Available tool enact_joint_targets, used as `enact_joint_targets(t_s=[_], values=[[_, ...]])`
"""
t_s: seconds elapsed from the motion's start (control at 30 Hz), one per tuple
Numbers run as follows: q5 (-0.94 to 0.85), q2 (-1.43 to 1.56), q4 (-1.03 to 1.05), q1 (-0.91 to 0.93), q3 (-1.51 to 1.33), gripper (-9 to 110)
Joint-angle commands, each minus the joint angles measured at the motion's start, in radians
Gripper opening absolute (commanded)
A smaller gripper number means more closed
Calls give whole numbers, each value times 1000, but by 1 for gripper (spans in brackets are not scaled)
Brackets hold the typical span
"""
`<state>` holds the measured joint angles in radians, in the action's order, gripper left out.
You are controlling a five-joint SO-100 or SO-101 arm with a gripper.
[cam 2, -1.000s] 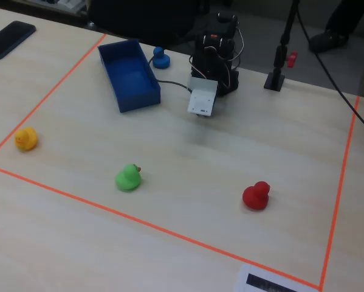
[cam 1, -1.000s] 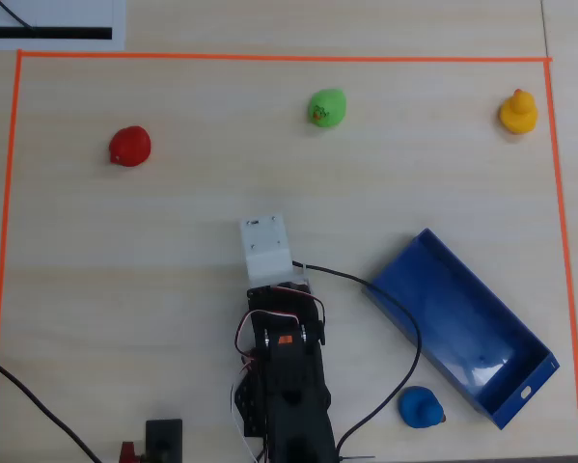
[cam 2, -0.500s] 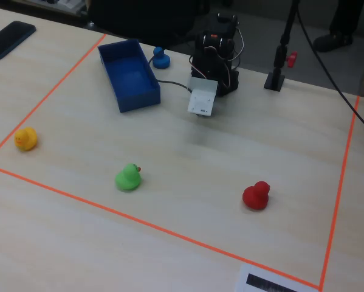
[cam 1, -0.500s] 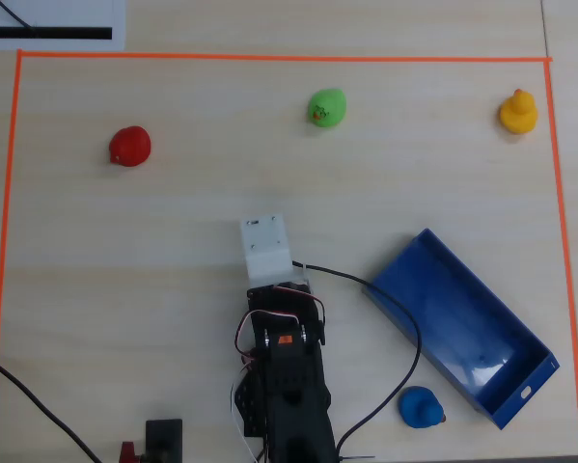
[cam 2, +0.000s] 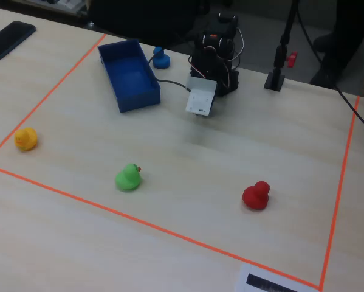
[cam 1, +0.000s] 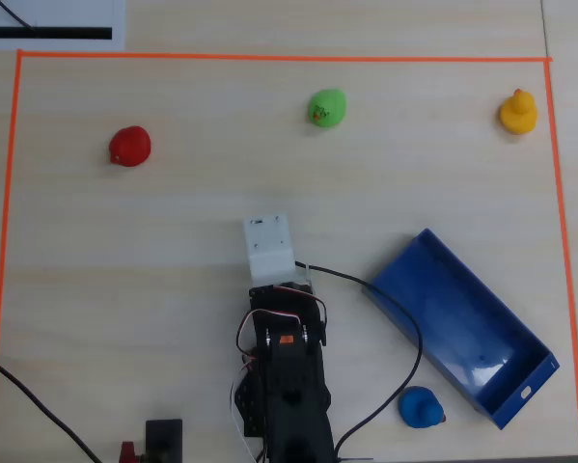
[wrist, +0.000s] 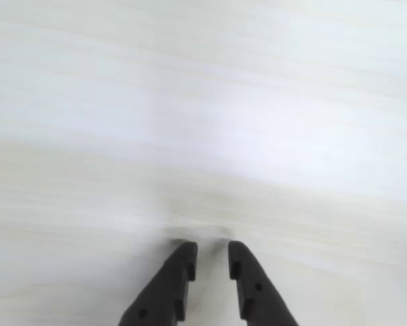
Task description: Grasp green duck and put it into box.
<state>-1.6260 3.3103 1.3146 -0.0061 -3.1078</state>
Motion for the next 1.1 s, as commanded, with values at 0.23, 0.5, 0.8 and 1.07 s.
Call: enact_joint_targets(t_s=[0.23,0.5,0.8,1.07], values=[[8,2,29,9,-3,4],[5,-3,34,6,-3,0],[-49,-449,-428,44,272,0],[-11,-934,-586,91,761,0]])
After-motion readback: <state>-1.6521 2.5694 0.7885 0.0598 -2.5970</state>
